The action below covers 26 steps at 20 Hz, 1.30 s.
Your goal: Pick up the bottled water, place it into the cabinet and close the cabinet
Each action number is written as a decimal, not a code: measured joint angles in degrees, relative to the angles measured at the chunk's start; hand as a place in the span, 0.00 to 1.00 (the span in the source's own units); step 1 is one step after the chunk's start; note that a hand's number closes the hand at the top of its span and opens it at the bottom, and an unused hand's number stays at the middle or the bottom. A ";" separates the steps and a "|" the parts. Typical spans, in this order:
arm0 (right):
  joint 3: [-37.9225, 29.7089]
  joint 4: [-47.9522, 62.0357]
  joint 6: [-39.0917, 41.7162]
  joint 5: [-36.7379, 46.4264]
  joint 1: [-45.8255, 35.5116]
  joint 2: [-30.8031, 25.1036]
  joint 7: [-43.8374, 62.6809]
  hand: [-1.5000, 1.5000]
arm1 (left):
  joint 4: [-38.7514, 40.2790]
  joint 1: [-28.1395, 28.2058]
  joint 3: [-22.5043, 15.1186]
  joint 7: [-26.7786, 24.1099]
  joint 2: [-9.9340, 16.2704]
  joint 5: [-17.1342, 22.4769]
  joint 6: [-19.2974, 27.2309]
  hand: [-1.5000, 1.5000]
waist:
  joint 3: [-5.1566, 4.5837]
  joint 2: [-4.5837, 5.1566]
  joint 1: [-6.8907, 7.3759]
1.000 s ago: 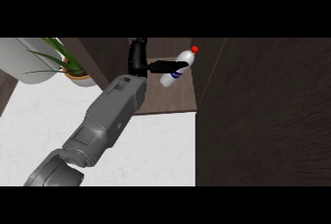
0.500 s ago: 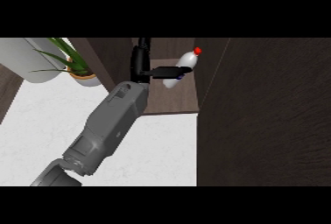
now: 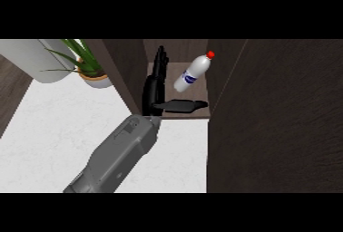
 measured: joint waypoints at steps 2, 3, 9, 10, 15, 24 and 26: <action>-0.50 -0.10 0.29 -0.13 0.72 0.36 -0.09 0.00 | -4.96 3.30 -1.64 1.16 0.00 -0.22 0.88 0.00 | 0.00 -0.03 0.39; -0.66 -0.06 0.26 -0.17 0.56 0.48 -0.05 0.00 | -7.44 5.49 -2.62 1.31 0.08 -0.61 1.11 0.00 | 0.01 -0.01 0.62; -0.78 -0.28 0.22 -0.39 0.82 1.20 -0.04 0.00 | -22.02 18.33 -9.67 1.66 0.08 -2.41 5.24 0.00 | 0.00 0.05 1.06; -1.20 -0.30 0.28 -0.46 0.75 0.87 0.01 0.00 | -24.19 20.49 -10.95 1.80 0.55 -2.66 5.05 1.00 | 0.00 0.08 1.07; 0.02 -0.34 2.22 -0.52 0.39 0.23 0.77 1.00 | -32.85 29.00 -16.06 2.06 3.94 -4.15 3.38 1.00 | 0.00 0.25 0.92; 3.27 -0.49 6.95 -0.25 1.22 -1.00 2.28 1.00 | -47.77 41.18 -17.24 2.35 17.10 -4.77 -0.49 1.00 | -0.02 0.30 0.88; 3.98 -0.48 9.02 -0.13 1.52 -2.00 2.67 1.00 | -49.73 43.07 -16.17 2.01 20.12 -4.29 -1.95 1.00 | -0.03 0.29 0.84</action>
